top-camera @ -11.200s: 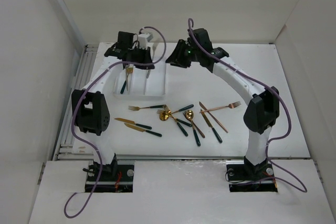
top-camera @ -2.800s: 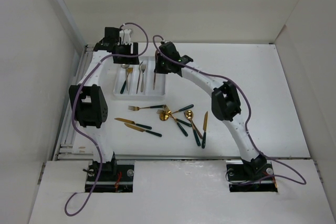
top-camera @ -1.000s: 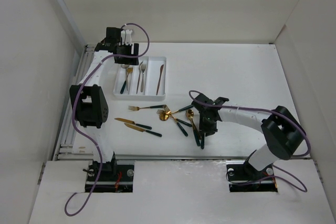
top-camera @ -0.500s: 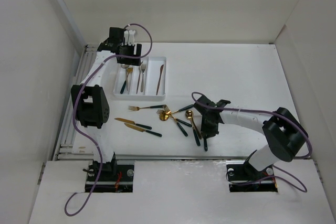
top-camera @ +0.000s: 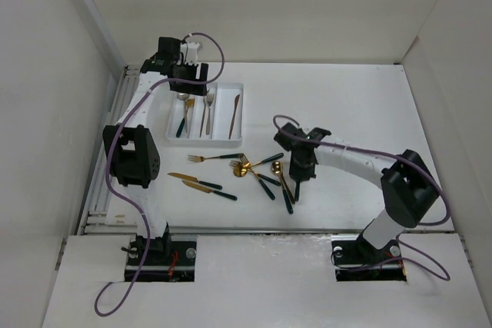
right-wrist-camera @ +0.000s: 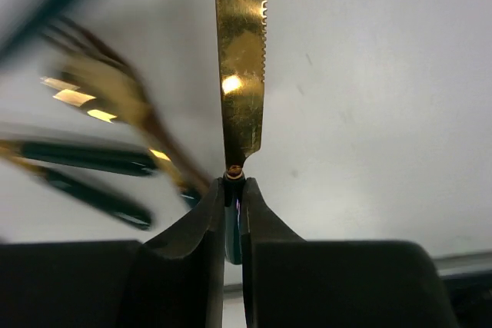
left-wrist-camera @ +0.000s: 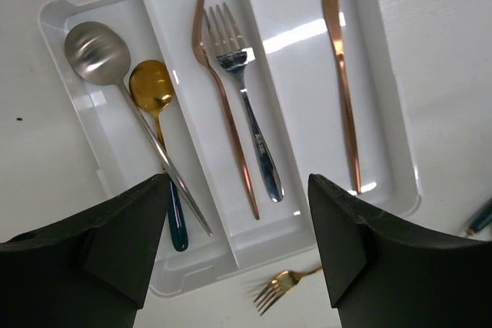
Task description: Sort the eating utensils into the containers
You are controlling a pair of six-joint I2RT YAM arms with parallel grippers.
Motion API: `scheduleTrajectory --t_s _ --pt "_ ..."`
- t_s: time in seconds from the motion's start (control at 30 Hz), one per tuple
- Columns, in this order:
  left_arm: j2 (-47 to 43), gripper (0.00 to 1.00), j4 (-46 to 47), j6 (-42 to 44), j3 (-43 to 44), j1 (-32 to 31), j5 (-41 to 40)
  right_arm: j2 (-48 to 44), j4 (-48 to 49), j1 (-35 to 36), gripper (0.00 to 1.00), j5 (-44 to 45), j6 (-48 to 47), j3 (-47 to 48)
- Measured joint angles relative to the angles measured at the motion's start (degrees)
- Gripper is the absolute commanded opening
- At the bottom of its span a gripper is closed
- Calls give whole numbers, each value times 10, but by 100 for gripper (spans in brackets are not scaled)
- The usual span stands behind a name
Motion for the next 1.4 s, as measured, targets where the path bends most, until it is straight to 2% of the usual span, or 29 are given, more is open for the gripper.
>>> scheduleTrajectory --t_s 0.17,0.3,0.43,0.53,0.63,0.9,1.03,1.13,1.17,1.27,1.4 --pt "-1 82 -45 37 79 -3 75 8 -7 -29 0 59 -50 215" --pt "-20 82 -65 73 105 -17 174 37 61 -42 0 73 -91 375" --pt "-31 86 -89 94 103 -39 277 103 113 -42 0 56 -109 485" --pt "-31 86 -98 96 101 -54 315 167 130 -42 0 25 -115 544" --pt "-31 86 -93 80 99 -59 300 233 144 -43 0 -6 -122 587" --pt "-33 86 -66 24 56 -16 118 415 153 -43 0 -77 -156 664" --pt "-33 86 -62 17 39 -6 61 477 149 -43 0 -96 -169 681" --pt "-33 86 -61 17 35 -10 39 495 140 -43 18 -104 -175 682" --pt "-33 86 -61 17 35 -10 35 495 137 -43 32 -107 -176 682" --pt "-38 85 -60 23 28 -12 26 495 136 -42 51 -116 -187 692" --pt "-52 84 -62 31 12 -12 20 488 138 -42 55 -125 -196 693"
